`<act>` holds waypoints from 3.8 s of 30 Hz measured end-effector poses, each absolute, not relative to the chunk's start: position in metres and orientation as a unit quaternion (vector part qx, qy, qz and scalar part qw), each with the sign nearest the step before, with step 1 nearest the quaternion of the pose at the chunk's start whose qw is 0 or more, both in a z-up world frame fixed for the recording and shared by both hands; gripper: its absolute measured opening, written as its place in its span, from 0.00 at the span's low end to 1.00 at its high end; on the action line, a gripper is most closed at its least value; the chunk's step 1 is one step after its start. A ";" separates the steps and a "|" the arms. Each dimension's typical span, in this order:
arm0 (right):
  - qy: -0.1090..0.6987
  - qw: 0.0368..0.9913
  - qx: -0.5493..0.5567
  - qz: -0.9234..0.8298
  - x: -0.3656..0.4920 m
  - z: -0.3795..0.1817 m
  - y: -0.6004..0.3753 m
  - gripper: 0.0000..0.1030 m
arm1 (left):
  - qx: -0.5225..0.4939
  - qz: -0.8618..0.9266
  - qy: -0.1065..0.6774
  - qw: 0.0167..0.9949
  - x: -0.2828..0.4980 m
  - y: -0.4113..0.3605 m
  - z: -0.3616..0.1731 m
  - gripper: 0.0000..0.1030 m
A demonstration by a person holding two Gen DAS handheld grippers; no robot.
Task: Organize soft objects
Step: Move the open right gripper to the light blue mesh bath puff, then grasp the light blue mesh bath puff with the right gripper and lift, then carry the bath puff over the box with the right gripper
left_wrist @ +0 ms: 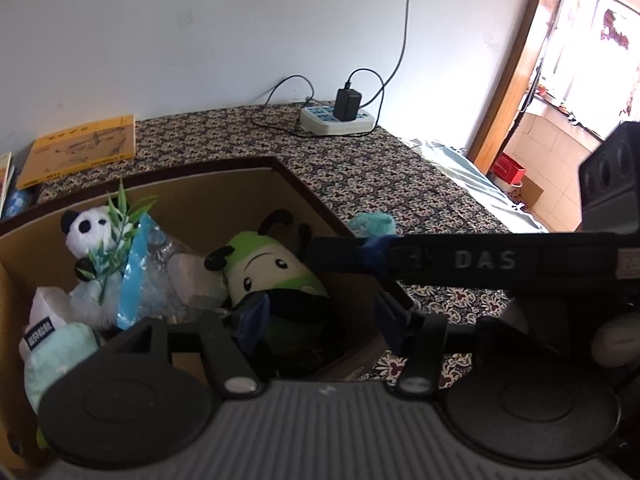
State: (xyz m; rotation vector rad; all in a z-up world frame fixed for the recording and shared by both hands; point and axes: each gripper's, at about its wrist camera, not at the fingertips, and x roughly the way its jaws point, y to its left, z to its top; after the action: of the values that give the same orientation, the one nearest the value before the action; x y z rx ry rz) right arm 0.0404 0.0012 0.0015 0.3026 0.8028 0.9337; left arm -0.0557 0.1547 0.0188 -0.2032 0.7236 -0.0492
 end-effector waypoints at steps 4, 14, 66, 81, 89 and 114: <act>0.371 0.805 0.151 0.438 0.041 0.001 -0.008 0.12 | -0.106 -0.019 0.361 0.926 -0.054 0.152 0.019 0.56; 0.357 0.808 0.176 0.435 0.050 -0.001 -0.039 0.12 | -0.084 -0.010 0.362 0.928 -0.045 0.123 0.026 0.58; 0.491 0.746 0.183 0.412 0.208 -0.069 -0.126 0.17 | -0.058 0.103 0.444 0.888 0.121 0.011 -0.054 0.66; 0.540 0.700 0.180 0.432 0.227 -0.100 -0.083 0.20 | -0.077 0.092 0.444 0.888 0.143 0.021 -0.066 0.53; 0.536 0.689 0.179 0.454 0.229 -0.102 -0.088 0.17 | -0.099 0.071 0.437 0.891 0.138 0.022 -0.064 0.41; 0.412 0.738 0.199 0.495 0.136 0.010 -0.083 0.17 | -0.066 0.034 0.286 0.955 0.014 0.046 0.046 0.40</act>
State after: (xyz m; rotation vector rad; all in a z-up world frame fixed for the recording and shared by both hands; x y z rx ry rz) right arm 0.1360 -0.0829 0.0100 0.4374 0.9038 1.0873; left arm 0.0136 0.0461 0.0463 -0.1343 0.5801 0.0688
